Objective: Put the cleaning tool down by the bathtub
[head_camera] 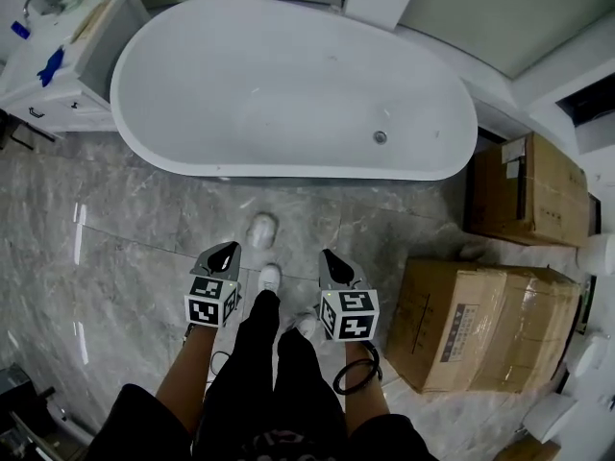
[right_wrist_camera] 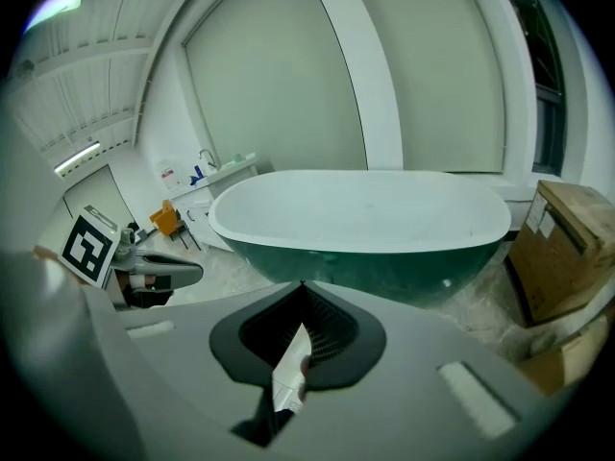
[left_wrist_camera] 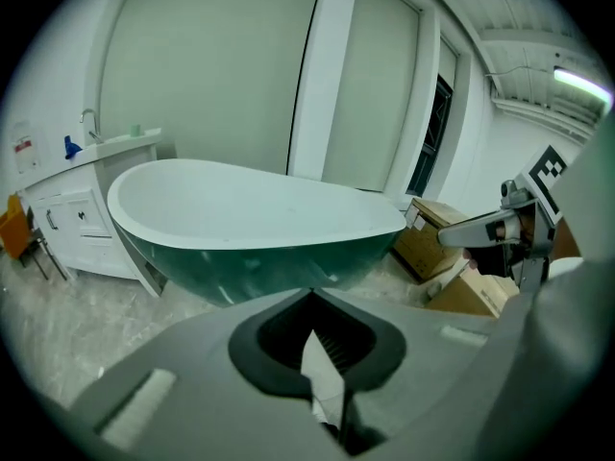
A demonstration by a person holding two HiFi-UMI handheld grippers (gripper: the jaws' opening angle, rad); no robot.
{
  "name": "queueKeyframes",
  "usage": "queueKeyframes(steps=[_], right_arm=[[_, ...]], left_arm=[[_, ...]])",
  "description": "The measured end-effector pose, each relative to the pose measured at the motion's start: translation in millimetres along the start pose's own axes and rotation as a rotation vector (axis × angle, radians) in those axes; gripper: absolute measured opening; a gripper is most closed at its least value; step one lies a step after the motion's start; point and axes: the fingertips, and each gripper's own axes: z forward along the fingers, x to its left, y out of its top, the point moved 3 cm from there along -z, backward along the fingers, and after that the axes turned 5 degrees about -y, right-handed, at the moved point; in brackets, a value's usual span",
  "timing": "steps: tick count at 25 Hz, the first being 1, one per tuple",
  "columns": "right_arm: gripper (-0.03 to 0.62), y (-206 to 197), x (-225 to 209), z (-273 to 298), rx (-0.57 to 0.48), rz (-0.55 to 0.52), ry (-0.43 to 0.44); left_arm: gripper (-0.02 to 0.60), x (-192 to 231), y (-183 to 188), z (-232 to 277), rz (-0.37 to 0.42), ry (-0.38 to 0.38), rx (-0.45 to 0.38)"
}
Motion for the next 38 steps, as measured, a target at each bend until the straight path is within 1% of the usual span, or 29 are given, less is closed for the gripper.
queueKeyframes(steps=[4, 9, 13, 18, 20, 23, 25, 28, 31, 36, 38], right_arm=[[0.023, 4.2, -0.9, -21.6, -0.017, 0.009, -0.002], [0.023, 21.0, 1.2, -56.1, -0.076, -0.016, -0.022], [0.023, 25.6, 3.6, -85.3, -0.114, -0.021, -0.035], [0.023, 43.1, 9.8, -112.9, -0.199, -0.038, -0.032], [0.023, 56.7, 14.3, -124.9, -0.246, -0.057, -0.027], [0.023, 74.3, 24.3, -145.8, -0.312, -0.121, -0.022], [0.023, 81.0, 30.5, -160.5, -0.346, -0.159, -0.023], [0.021, 83.5, 35.5, -180.9, -0.386, -0.177, -0.031], [0.021, 80.8, 33.4, -195.4, -0.409, -0.143, -0.023], [0.021, 74.6, 39.7, -221.0, -0.457, -0.174, -0.014], [0.02, 72.7, 43.9, -228.5, -0.473, -0.194, -0.009]], left_arm=[[0.002, -21.1, 12.5, -21.2, -0.011, 0.002, -0.033], [0.002, -43.5, 32.3, -52.2, -0.009, 0.004, -0.089], [0.0, -59.8, 44.5, -74.5, -0.001, 0.005, -0.126], [0.0, -74.7, 62.1, -101.1, 0.015, 0.02, -0.184], [0.0, -80.1, 70.8, -114.2, 0.028, 0.035, -0.219], [0.0, -89.2, 78.8, -130.2, 0.055, 0.047, -0.248], [0.0, -95.5, 81.5, -142.4, 0.049, 0.054, -0.273], [0.0, -103.6, 82.3, -163.2, 0.035, 0.065, -0.316], [0.0, -110.0, 85.1, -177.8, 0.034, 0.079, -0.354], [0.0, -125.1, 87.6, -200.9, 0.083, 0.086, -0.397], [0.0, -128.5, 86.5, -207.9, 0.084, 0.088, -0.41]])
